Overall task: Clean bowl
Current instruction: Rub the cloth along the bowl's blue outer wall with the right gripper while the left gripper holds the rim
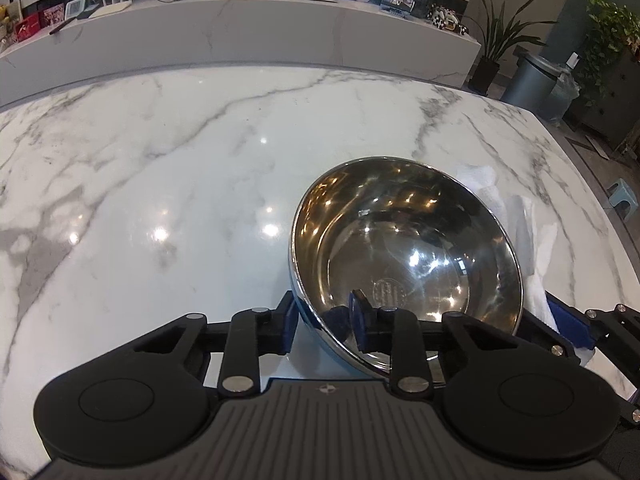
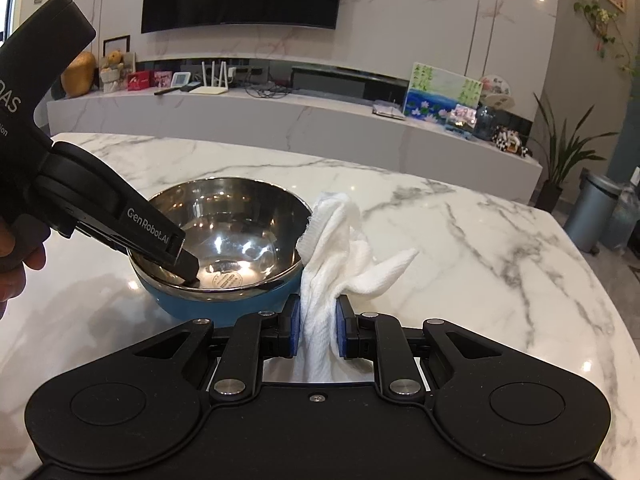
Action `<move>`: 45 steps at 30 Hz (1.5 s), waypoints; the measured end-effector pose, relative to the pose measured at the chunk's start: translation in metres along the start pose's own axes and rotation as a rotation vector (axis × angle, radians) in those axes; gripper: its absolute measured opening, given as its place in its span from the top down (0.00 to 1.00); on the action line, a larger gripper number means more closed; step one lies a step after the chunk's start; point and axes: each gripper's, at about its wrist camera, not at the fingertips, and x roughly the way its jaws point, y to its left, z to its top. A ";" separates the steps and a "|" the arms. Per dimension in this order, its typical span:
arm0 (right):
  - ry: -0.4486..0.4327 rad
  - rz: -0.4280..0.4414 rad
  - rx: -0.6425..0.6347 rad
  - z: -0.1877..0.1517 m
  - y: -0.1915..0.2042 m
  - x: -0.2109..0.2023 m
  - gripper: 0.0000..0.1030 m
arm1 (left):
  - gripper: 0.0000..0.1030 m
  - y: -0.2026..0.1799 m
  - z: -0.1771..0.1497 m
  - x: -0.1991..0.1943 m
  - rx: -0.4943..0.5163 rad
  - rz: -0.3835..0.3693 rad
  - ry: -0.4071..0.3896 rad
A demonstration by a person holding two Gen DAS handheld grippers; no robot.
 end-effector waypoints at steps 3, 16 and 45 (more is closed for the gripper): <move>0.024 0.021 -0.010 -0.001 0.002 0.003 0.84 | 0.72 0.000 -0.001 0.000 -0.008 0.002 0.006; 0.117 0.069 -0.046 -0.008 0.013 0.016 0.84 | 0.60 0.002 -0.003 0.002 -0.041 -0.011 0.036; 0.068 0.067 -0.038 -0.002 0.002 0.009 0.84 | 0.56 0.006 -0.002 0.001 -0.022 -0.016 0.042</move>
